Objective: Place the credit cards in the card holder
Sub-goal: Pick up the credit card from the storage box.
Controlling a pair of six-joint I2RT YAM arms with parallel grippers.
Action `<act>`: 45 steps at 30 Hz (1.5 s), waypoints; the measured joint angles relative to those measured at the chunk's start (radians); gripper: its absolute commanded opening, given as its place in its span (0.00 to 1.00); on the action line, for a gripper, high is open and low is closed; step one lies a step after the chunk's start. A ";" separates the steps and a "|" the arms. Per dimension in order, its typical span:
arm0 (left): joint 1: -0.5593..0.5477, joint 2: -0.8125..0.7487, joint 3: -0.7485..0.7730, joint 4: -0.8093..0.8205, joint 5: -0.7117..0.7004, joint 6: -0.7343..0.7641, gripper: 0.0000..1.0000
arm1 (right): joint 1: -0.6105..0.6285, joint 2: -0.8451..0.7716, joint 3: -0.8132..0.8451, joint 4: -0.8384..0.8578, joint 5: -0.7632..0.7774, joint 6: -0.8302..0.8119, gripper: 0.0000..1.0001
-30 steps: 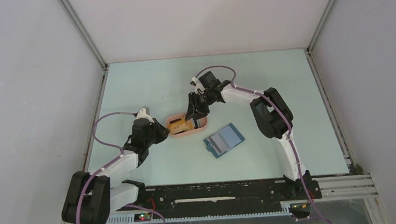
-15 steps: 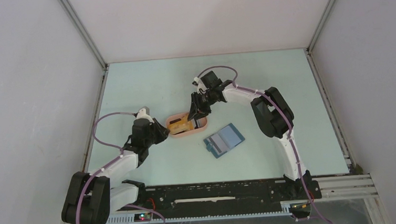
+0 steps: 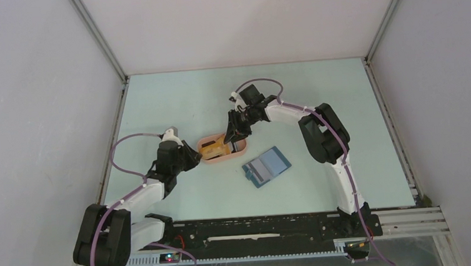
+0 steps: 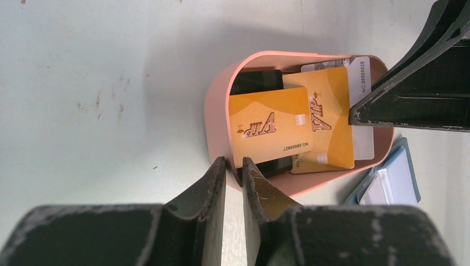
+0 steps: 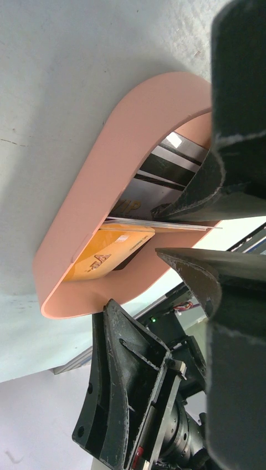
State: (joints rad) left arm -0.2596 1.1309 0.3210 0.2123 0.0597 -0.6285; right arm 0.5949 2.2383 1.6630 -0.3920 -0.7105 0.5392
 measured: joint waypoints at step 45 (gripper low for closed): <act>0.000 -0.192 0.022 -0.112 0.001 0.009 0.67 | -0.032 -0.155 -0.066 -0.060 0.111 -0.198 0.00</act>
State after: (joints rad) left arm -0.2596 0.9394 0.3428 0.1001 0.0605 -0.6197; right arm 0.5629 2.0834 1.5970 -0.4515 -0.5995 0.3416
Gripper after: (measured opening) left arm 0.610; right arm 0.008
